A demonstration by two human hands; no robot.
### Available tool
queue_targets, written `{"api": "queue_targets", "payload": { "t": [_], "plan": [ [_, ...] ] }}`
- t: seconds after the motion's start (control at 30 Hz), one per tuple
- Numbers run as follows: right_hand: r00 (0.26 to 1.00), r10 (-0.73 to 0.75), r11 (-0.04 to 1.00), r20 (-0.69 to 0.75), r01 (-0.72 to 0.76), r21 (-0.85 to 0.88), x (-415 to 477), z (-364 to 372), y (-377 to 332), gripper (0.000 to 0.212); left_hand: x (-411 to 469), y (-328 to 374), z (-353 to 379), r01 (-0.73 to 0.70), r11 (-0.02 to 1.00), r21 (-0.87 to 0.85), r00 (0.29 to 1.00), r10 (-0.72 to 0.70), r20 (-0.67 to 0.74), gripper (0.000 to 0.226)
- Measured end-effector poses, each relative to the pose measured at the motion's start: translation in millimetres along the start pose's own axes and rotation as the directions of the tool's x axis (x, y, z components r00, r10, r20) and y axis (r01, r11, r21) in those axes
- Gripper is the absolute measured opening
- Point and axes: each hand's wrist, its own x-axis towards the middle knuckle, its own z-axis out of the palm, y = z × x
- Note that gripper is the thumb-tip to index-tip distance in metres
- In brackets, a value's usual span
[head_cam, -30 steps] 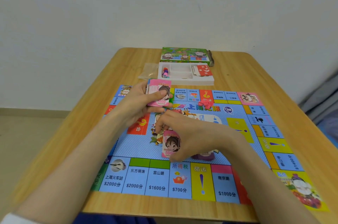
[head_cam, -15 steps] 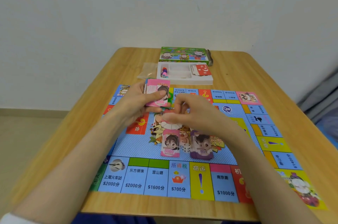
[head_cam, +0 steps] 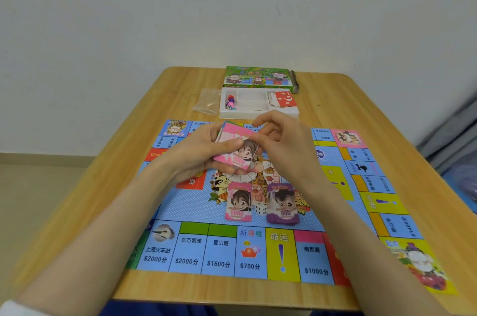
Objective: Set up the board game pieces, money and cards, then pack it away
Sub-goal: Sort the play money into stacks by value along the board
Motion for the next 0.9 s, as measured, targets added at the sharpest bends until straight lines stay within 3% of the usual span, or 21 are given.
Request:
{"api": "queue_targets", "payload": {
  "t": [0.2, 0.3, 0.4, 0.47, 0.8, 0.9],
  "plan": [
    [0.997, 0.072, 0.997, -0.021, -0.072, -0.016, 3, -7, -2, 0.009, 6, -2, -6, -0.069, 0.995, -0.075, 0.985, 0.056, -0.165, 0.013],
    [0.963, 0.164, 0.981, 0.213, -0.183, 0.072, 3, -13, -5, 0.008, 9, -3, -13, -0.119, 0.987, -0.11, 0.963, 0.087, -0.256, 0.018],
    [0.851, 0.187, 0.982, 0.49, -0.171, -0.077, 0, -11, -6, 0.007, 9, -4, -15, -0.137, 0.981, -0.134, 0.952, 0.093, -0.292, 0.031],
    [0.809, 0.203, 0.978, 0.552, -0.144, -0.149, -2, -5, -7, 0.007, 10, -5, -15, -0.132, 0.982, -0.132, 0.951, 0.088, -0.296, 0.032],
    [0.799, 0.216, 0.956, 0.561, -0.055, -0.29, -6, 1, -4, 0.01, 9, -6, -15, -0.112, 0.989, -0.102, 0.965, 0.083, -0.25, 0.02],
    [0.828, 0.199, 0.953, 0.523, -0.04, -0.299, -4, 1, -2, 0.012, 8, -6, -14, -0.111, 0.989, -0.092, 0.969, 0.087, -0.23, 0.019]
  ]
}}
